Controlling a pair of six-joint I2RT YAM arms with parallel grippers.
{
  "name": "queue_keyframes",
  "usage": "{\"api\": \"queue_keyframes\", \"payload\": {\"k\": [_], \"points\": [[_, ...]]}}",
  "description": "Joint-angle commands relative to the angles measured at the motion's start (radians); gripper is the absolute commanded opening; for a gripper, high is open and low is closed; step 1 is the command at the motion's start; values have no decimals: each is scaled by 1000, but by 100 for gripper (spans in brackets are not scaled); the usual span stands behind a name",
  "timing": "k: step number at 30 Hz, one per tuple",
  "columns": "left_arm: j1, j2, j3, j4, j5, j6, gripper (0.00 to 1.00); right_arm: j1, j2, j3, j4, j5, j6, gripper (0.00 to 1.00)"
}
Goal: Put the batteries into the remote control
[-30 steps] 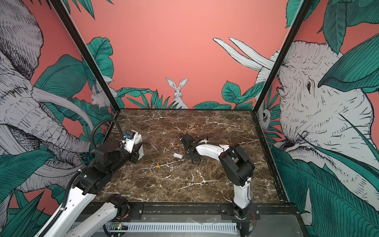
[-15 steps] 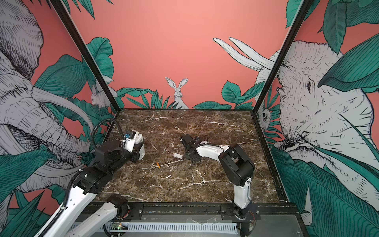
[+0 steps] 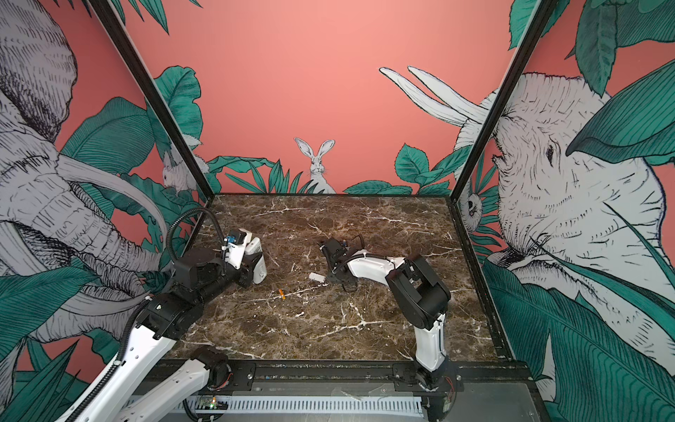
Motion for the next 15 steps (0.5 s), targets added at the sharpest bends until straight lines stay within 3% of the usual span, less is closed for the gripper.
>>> {"api": "queue_keyframes", "payload": {"k": [1,8,15], "points": [[4,4,14,48,27,-19,0,0,59,-28,-65,-14,-40,27],[4,26,17,65,38,-28,0,-10,38,-56,-63,-10,-67,25],[4,39,13,79,45,-33,0,-21,22,-61,-49,-30,-96,40]]}}
